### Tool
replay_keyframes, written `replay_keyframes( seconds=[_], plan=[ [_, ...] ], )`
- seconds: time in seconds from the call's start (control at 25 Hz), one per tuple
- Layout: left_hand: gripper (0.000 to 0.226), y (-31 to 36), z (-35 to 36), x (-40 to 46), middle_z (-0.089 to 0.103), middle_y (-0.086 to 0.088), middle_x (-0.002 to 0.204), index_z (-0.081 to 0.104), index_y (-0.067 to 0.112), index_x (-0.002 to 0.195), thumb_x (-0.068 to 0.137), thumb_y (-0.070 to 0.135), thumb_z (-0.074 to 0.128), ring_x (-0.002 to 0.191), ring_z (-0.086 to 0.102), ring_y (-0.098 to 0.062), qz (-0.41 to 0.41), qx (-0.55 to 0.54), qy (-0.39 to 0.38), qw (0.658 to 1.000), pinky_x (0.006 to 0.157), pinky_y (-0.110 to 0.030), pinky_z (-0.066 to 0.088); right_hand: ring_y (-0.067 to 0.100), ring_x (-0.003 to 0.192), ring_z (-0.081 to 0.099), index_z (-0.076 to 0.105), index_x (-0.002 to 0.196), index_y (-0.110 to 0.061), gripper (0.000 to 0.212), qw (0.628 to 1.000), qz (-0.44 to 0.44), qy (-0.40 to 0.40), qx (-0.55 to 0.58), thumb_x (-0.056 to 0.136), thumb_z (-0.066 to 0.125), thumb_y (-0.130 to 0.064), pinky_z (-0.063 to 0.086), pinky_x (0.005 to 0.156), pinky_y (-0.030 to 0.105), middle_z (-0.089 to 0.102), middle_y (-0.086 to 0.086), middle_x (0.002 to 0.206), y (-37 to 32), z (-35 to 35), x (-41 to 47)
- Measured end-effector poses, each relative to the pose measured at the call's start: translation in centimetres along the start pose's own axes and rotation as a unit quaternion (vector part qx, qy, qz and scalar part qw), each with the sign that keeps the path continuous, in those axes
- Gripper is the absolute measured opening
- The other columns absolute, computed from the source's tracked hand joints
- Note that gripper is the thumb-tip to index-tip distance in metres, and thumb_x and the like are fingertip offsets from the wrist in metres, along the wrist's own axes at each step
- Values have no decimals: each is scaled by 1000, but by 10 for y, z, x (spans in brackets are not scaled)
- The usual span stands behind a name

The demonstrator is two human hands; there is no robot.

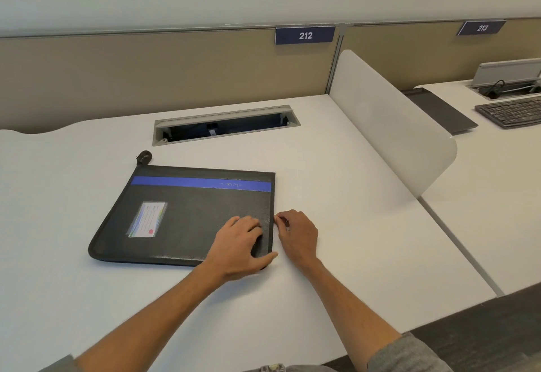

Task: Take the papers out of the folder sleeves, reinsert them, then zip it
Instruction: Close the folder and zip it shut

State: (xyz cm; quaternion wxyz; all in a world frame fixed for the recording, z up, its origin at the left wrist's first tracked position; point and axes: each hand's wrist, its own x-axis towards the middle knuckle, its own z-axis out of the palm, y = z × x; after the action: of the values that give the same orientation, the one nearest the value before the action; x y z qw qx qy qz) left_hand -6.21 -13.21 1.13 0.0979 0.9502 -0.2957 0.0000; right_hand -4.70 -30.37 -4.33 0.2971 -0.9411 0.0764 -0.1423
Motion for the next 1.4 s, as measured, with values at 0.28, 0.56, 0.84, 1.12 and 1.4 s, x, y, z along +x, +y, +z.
replay_keyframes(
  seconds=[0.28,0.56,0.84,1.12,1.4],
  plan=[
    [92,21,10,34,-2,-19,161,7,15,155,86,60,47,148,-4,-38,-173,-5,-134,976,119,-51,8,15,74,60,73,84,-23,11,999,-11,34,0,89,65,-28,41,56,26,67,-8,74,4,3,0],
    [88,22,-3,32,5,-13,162,13,17,155,84,57,48,149,7,-33,-167,9,-150,975,113,-47,26,20,85,61,74,93,-20,23,1000,13,-3,-1,96,55,-34,47,66,32,70,-2,87,5,5,44],
    [87,22,5,19,-3,-10,163,7,18,156,88,59,43,150,-3,-28,-154,8,-150,977,117,-43,20,20,94,60,73,103,-23,26,998,58,-36,-11,99,49,-33,40,70,30,69,-3,97,7,5,97],
    [49,-7,3,12,68,3,121,72,22,106,91,49,33,112,64,-20,-102,-4,53,993,82,-34,55,18,116,52,56,129,-20,36,993,81,-60,58,94,56,-29,42,85,33,59,-4,122,1,-2,88],
    [64,-105,-16,51,49,-9,143,53,11,134,91,52,30,136,39,-23,-146,83,-37,985,116,-47,14,22,129,44,54,133,-16,61,976,-172,-137,7,87,58,-56,42,101,39,49,5,139,-51,-11,-17]
  ],
)
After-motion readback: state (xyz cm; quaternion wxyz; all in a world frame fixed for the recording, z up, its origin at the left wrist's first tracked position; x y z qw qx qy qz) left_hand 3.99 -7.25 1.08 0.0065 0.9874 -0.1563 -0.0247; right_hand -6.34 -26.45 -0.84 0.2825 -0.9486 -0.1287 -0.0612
